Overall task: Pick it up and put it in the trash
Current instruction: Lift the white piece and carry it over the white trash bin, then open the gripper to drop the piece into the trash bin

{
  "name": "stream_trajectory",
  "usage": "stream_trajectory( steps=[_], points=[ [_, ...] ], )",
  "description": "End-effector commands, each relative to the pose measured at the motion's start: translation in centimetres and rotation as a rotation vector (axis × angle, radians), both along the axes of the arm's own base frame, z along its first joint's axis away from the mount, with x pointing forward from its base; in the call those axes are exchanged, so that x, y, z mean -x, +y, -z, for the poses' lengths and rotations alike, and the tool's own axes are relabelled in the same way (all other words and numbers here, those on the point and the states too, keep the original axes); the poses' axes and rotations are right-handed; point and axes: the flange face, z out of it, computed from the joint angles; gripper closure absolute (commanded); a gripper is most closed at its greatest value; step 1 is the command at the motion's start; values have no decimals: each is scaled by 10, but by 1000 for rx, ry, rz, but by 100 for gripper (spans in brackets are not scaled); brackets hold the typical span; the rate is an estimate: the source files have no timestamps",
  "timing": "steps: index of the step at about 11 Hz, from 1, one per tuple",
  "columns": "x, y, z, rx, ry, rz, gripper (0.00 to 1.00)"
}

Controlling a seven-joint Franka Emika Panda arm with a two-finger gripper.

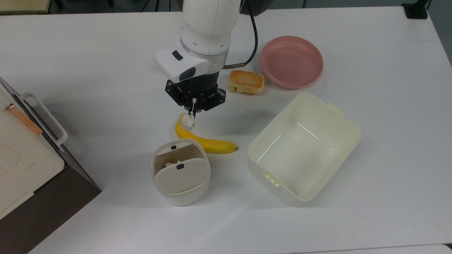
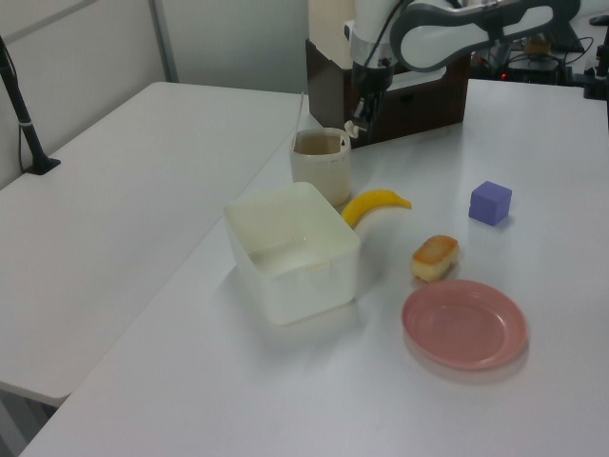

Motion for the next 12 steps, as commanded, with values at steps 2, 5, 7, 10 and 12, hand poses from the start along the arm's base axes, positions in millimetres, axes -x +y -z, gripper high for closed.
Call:
stream_trajectory(
  steps=[2,5,7,10,12],
  points=[
    [-30,-9,-10,-88,-197,313,97],
    [-36,-19,-18,-118,-285,409,93],
    [-36,-19,-17,-118,-283,408,1],
    [-35,-13,-13,-107,-272,394,0],
    [-32,-13,-13,-91,-253,344,0]
  ],
)
